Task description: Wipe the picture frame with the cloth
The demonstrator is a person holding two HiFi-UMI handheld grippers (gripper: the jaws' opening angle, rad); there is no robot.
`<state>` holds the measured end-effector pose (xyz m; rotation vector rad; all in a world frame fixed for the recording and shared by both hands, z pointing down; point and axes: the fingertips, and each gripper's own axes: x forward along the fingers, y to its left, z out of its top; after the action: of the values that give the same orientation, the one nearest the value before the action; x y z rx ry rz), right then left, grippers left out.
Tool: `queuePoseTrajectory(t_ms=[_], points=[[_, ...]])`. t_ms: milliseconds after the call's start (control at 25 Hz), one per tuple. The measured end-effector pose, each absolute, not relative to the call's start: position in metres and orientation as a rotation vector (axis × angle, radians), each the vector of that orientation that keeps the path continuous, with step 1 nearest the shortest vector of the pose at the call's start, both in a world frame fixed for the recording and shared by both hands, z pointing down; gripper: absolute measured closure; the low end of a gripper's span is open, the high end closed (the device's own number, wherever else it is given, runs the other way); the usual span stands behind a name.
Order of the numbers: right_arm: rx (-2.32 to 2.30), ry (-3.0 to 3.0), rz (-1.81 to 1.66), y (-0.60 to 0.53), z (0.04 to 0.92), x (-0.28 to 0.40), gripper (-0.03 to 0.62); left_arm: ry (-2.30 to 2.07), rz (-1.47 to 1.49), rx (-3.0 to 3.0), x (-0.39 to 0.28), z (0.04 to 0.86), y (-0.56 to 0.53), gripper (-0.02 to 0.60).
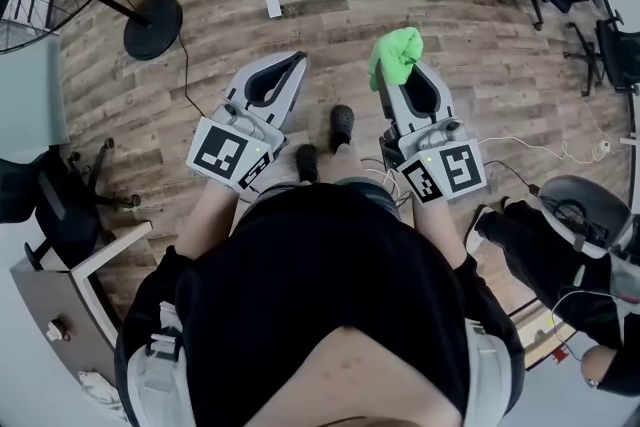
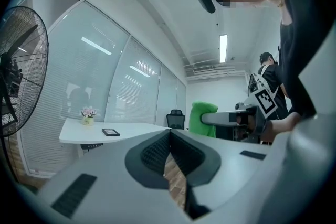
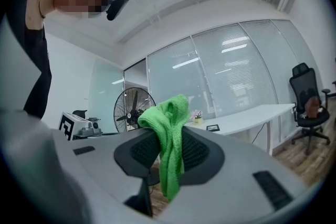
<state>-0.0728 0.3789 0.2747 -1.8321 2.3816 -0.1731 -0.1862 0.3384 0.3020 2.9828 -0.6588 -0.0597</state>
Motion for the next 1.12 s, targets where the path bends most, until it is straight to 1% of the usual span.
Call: queuePoseTrajectory(t_ms=[400,1120], points=[[-1.786,2.382,-0.148,0.346,0.263,-0.039,0.496,-0.711,-0.06,2.992,-0.161,0.293,0.312,0.571],[-1.69,2.441,-0.152,0.252,0.256,0.01,0.496,-0.828,-0.071,2.973,-0.115,0.286,0.224,0.571]])
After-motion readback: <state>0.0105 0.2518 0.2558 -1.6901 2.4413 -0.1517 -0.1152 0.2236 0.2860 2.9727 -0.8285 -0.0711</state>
